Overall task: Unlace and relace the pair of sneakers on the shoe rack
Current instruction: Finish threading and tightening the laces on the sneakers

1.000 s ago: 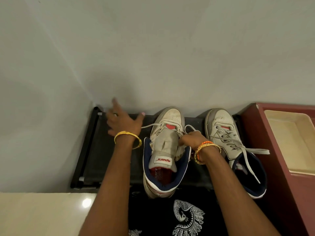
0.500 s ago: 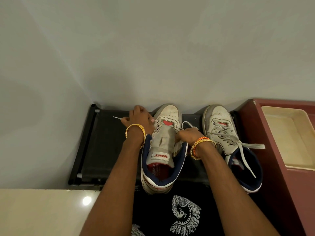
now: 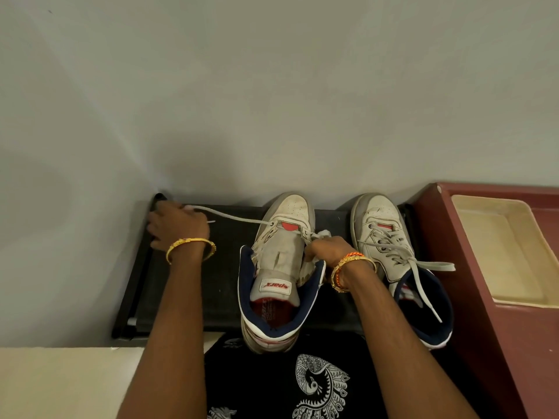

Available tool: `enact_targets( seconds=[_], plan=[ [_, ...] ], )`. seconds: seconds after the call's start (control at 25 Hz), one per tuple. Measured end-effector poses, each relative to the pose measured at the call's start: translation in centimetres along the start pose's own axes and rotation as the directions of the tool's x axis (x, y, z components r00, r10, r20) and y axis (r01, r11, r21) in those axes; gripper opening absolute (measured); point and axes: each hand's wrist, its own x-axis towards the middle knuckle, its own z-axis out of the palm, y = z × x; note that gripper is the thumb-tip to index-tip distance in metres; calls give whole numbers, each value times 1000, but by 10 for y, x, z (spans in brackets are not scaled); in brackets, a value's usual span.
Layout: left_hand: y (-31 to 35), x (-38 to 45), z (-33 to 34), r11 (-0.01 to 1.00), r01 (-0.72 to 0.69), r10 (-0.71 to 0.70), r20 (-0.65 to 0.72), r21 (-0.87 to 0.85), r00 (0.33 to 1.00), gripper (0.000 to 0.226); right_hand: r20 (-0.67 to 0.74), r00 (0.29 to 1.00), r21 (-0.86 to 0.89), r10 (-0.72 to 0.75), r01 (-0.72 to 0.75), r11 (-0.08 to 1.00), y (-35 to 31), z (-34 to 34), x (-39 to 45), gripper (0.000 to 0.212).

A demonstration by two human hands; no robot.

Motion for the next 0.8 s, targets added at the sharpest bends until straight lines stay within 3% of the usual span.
enact_targets(
  seconds=[0.04, 0.12, 0.16, 0.24, 0.4, 0.48, 0.56, 0.64, 0.72, 0.8],
  plan=[
    [2, -5, 9, 985, -168, 163, 135, 25, 977, 49, -2, 1000, -1, -7, 7, 1000, 0, 0, 0, 3],
    [7, -16, 27, 877, -480, 432, 410, 16, 803, 50, 3, 1000, 5, -12, 12, 1000, 1, 1, 1, 3],
    [10, -21, 33, 838, -545, 488, 493, -33, 720, 42, 2, 1000, 9, -12, 12, 1000, 2, 1, 2, 3],
    [17, -27, 37, 852, -512, 477, 563, -109, 675, 25, 5, 1000, 4, -7, 7, 1000, 3, 1, 2, 6],
    [24, -32, 35, 869, -495, 431, 506, -8, 747, 15, 7, 1000, -18, -1, 1, 1000, 1, 1, 6, 10],
    [23, -31, 27, 911, -409, 369, 352, 45, 860, 4, 10, 999, -26, 32, -32, 999, 1, 0, 7, 17],
    [17, -23, 17, 972, -226, 218, 110, 62, 970, 9, 11, 997, 21, 72, -72, 997, 1, -1, 6, 11],
    [9, -12, 5, 999, -42, 43, -80, 18, 996, 15, 17, 997, 57, 77, -77, 995, 3, -2, 5, 3],
    [2, -5, 0, 999, 51, -51, -81, -5, 995, 20, 28, 998, 77, 52, -54, 996, 3, -2, 4, 4],
    [2, -7, 3, 999, -35, 34, 40, 14, 999, 37, -12, 1000, 105, -24, 25, 994, 5, -6, 8, 17]
  ],
)
